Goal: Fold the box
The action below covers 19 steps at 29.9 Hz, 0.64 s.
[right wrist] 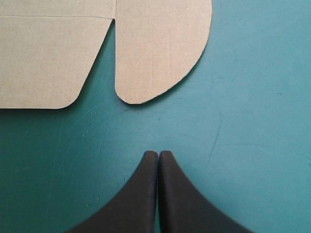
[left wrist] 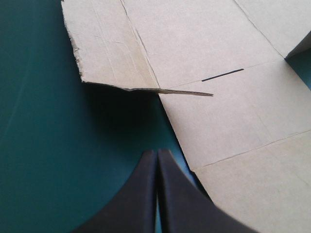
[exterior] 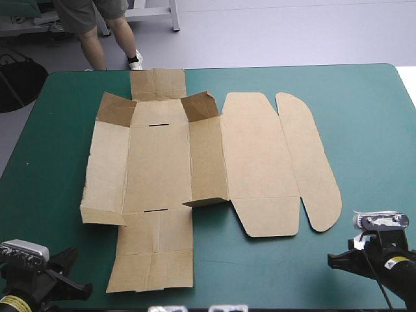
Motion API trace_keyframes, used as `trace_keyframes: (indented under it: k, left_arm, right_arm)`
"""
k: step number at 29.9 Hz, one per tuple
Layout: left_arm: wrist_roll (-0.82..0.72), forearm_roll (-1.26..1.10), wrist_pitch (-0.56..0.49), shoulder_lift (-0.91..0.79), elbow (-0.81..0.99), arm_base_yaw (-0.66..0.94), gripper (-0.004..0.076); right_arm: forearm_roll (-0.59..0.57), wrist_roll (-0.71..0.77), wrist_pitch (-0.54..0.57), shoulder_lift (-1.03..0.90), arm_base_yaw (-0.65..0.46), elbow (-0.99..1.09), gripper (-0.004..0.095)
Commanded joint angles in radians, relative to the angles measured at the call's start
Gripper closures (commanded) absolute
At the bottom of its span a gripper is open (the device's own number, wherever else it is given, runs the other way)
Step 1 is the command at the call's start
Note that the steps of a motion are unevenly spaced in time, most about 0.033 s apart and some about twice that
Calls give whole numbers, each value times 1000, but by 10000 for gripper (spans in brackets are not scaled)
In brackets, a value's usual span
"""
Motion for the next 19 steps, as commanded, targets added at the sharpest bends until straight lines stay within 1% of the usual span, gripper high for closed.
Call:
trace_keyframes:
  k: [1,5,9,16,19]
  left_arm:
    - [-2,7,-63,31,-30,-4,733]
    - [8,7,-58,78,-84,-4,733]
    - [42,13,-58,151,-175,-4,733]
    - [76,15,-60,323,-381,-4,733]
    - [80,20,-78,413,-469,-4,733]
  right_arm:
    - [15,-4,-45,4,0,-26,921]
    - [15,-4,-45,4,0,-26,921]
    - [15,-4,-45,4,0,-26,921]
    - [15,-4,-45,4,0,-26,921]
    - [15,-4,-45,4,0,-26,921]
